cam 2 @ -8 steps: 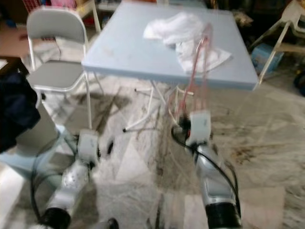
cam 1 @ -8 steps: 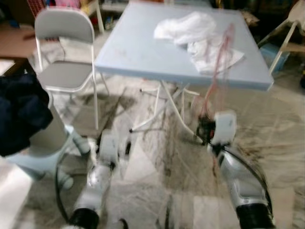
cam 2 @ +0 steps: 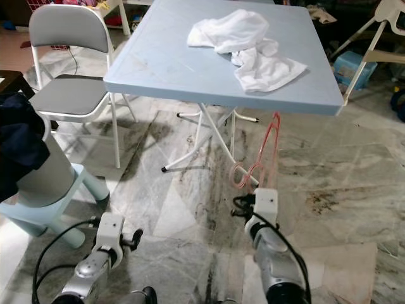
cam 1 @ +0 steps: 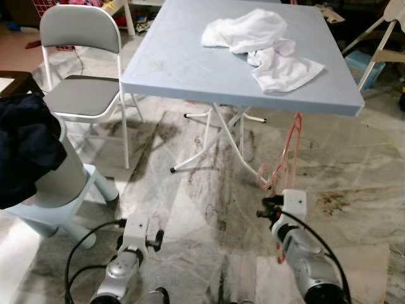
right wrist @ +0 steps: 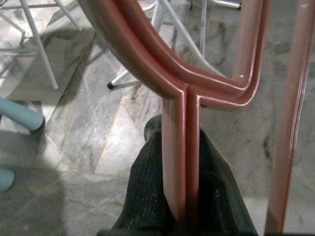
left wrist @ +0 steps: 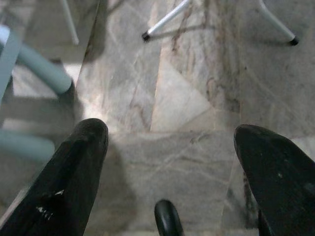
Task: Hang hanger
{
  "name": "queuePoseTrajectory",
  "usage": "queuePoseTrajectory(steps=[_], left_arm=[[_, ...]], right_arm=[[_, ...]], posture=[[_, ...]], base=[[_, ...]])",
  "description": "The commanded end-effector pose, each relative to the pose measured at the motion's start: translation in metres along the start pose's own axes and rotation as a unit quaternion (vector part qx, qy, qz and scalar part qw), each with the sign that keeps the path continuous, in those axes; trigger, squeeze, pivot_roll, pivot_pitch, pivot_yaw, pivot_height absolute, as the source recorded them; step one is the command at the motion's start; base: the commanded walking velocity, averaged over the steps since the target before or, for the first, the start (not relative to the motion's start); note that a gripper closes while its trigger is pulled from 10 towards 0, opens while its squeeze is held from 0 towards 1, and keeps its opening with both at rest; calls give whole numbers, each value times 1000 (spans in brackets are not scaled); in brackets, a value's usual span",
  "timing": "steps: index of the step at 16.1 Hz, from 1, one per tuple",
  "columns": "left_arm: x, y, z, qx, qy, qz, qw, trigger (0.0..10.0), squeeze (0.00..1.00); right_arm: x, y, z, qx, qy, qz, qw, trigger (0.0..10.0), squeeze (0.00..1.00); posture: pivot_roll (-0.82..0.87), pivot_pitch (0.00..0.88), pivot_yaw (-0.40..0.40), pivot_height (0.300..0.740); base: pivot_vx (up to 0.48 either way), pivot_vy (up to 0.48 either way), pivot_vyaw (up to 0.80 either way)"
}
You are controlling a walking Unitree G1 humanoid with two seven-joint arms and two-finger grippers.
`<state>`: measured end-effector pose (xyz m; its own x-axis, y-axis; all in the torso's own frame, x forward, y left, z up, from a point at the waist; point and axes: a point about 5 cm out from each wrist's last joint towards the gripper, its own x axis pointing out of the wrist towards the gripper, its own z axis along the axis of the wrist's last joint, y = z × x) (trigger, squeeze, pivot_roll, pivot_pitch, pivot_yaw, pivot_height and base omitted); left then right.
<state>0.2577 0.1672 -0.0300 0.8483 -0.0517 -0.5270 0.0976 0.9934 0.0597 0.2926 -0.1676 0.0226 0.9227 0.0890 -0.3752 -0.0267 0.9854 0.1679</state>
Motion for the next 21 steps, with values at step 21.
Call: queuePoseTrajectory(steps=[21], left_arm=[[4, 8, 12, 3, -19, -20, 1000, 10000, 0]], right_arm=[[2, -5, -2, 35, -22, -35, 999, 10000, 0]], posture=[[29, 164, 19, 740]], base=[[0, 296, -790]])
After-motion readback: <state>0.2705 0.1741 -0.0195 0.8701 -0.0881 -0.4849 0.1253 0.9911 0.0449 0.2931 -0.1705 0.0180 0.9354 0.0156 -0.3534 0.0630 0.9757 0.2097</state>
